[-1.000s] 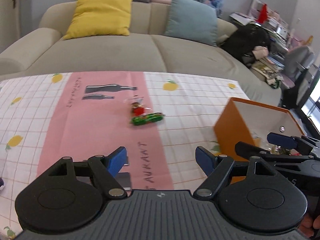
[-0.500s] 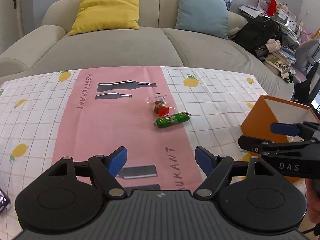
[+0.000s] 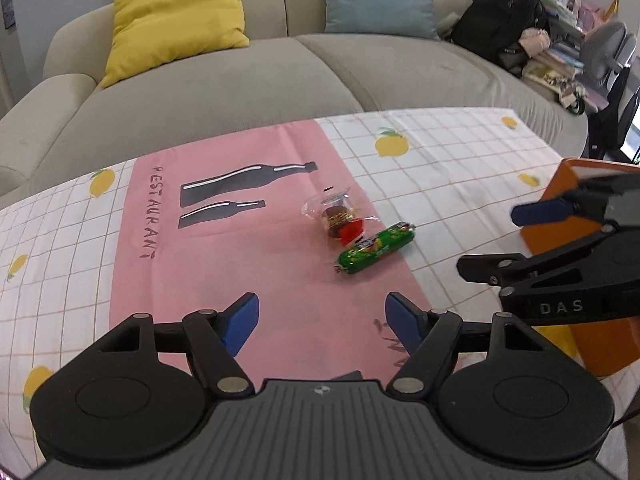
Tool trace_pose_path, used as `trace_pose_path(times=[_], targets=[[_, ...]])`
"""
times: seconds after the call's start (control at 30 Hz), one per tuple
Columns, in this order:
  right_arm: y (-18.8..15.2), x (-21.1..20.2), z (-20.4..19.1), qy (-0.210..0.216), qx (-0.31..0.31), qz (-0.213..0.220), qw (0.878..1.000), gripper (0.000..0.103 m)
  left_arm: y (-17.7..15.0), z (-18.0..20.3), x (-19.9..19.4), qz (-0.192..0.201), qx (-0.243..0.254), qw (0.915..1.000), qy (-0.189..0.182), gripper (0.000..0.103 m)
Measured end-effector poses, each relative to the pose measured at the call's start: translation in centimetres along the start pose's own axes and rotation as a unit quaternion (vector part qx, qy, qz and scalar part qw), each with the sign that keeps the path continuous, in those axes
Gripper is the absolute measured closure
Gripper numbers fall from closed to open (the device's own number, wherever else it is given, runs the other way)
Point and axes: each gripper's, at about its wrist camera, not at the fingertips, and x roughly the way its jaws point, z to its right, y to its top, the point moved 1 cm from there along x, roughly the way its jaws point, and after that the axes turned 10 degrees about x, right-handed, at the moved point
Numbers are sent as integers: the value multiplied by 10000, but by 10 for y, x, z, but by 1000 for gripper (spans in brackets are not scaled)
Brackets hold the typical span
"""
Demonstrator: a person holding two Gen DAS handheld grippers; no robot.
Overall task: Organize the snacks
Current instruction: 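Move both tools out of the box toward the green sausage and candy, then grasp the wrapped candy with the left tool while the right tool grasps the green sausage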
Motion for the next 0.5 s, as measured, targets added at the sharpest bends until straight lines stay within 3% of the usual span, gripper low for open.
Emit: trace_pose_path(times=[0.17, 0.33, 0.5], targets=[[21, 32, -18, 271, -877, -348, 9952, 34, 3, -7, 15, -128, 62, 9999, -47, 18], [33, 66, -32, 480, -1984, -654, 9768, 34, 3, -13, 25, -193, -80, 9997, -113, 18], [42, 91, -34, 660, -2379, -811, 9656, 35, 2, -16, 30, -239, -180, 9994, -150, 18]])
